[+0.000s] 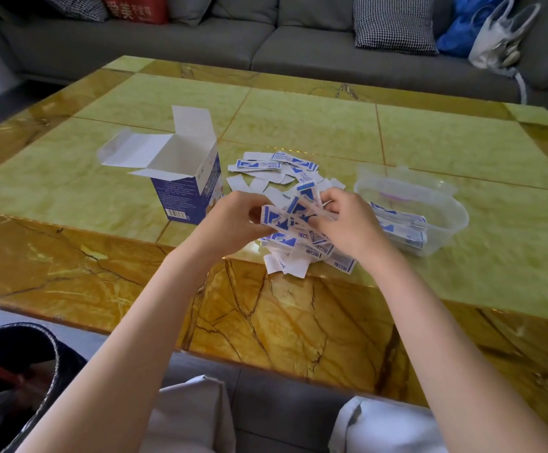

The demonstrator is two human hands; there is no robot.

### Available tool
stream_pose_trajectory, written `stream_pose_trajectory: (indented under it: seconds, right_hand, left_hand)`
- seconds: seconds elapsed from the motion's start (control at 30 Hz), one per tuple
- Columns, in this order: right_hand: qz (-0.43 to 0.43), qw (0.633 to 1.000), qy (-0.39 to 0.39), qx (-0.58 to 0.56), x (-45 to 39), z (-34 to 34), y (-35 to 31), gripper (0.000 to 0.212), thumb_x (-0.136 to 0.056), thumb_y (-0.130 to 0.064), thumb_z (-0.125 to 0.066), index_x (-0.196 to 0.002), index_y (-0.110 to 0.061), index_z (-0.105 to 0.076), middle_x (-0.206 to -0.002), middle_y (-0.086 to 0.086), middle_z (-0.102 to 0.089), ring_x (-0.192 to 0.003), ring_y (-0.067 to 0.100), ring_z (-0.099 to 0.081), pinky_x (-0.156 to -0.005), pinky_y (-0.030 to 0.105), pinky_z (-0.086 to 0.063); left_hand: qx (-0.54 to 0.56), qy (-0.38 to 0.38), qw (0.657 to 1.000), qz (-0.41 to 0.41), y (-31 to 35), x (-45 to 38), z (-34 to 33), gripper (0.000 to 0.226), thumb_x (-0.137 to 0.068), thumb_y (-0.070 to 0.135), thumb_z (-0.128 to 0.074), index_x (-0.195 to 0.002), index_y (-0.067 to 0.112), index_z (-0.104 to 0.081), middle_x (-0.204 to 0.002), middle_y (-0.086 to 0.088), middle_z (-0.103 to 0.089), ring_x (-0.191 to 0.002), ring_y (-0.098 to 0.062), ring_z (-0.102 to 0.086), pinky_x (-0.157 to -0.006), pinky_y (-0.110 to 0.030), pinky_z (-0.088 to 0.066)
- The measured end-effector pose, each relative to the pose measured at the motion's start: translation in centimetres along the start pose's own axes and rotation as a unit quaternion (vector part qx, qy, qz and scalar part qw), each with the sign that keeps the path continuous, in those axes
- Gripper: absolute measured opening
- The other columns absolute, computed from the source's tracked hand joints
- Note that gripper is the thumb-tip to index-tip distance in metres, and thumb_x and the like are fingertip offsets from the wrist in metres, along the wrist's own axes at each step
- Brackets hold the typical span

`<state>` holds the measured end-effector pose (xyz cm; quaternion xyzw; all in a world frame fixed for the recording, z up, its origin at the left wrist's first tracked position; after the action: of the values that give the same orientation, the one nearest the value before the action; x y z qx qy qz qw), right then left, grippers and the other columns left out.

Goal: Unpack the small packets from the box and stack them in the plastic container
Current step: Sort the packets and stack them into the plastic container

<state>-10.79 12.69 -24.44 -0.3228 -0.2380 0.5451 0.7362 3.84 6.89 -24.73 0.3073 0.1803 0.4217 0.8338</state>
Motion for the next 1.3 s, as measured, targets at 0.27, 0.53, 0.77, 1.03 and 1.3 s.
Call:
stream_pose_trajectory:
  seconds: [0.27,0.53,0.77,1.03,1.3]
  right_hand:
    - [0.06,0.998,0.009,0.012,-0.2,0.3,0.0,0.008,-0.09,-0.011,-0.056,-0.086,-0.01,-0.063,-0.077,-0.001,-0.058,-0.066,0.013,-0.048,-0.053,0.012,-0.034]
    - [0.119,0.983,0.009,0.141,-0.1,0.1,-0.2,0.02,-0.092,-0.011,-0.051,-0.073,-0.015,-0.048,-0.07,-0.01,-0.036,-0.07,0.016,-0.039,-0.052,0.011,-0.025]
    - [0.046,0.987,-0.091,0.123,0.5,-0.2,0.5,0.009,-0.091,-0.012,-0.052,-0.091,-0.019,-0.057,-0.072,-0.009,-0.048,-0.058,0.008,-0.045,-0.048,0.02,-0.027]
    - [0.021,0.993,-0.07,0.093,0.0,0.1,0.9,0.01,-0.092,-0.013,-0.052,-0.096,-0.008,-0.059,-0.096,0.004,-0.056,-0.07,0.013,-0.05,-0.055,0.021,-0.032]
    - [0.059,0.99,-0.113,0.058,0.3,-1.2,0.0,0.008,-0.09,-0.013,-0.055,-0.087,-0.018,-0.06,-0.084,-0.005,-0.059,-0.077,0.012,-0.053,-0.06,0.02,-0.04]
  left_hand:
    - [0.143,-0.047,0.986,0.071,-0.3,0.2,-0.3,0.019,-0.084,0.012,-0.065,-0.102,0.015,-0.061,-0.096,-0.003,-0.07,-0.078,-0.011,-0.069,-0.071,-0.021,-0.056]
    - [-0.05,0.033,0.998,0.026,-0.2,-0.1,-0.8,0.033,-0.085,0.023,-0.064,-0.116,0.017,-0.054,-0.109,-0.004,-0.066,-0.099,-0.016,-0.062,-0.086,-0.029,-0.051]
    - [-0.204,-0.003,0.979,0.011,-1.2,-0.4,-2.0,0.032,-0.082,0.031,-0.067,-0.109,0.017,-0.06,-0.112,-0.003,-0.056,-0.096,-0.014,-0.047,-0.074,-0.022,-0.038]
    - [-0.087,0.021,0.996,0.025,-1.0,-0.7,-0.7,0.012,-0.088,0.024,-0.06,-0.082,0.013,-0.061,-0.076,0.001,-0.059,-0.072,-0.013,-0.054,-0.059,-0.019,-0.041]
    - [-0.027,-0.006,1.0,0.005,-0.2,-0.7,-0.9,0.009,-0.089,0.012,-0.054,-0.081,0.015,-0.057,-0.073,0.001,-0.059,-0.069,-0.017,-0.052,-0.057,-0.022,-0.039]
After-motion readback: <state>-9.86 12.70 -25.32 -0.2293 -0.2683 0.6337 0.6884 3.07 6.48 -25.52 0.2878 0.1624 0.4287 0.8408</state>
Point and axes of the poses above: each hand's wrist, its own x-axis away from the middle knuckle, its own z-axis out of the back of the hand, y = z × x, the point moved 4 cm from there along -x, towards the middle knuckle
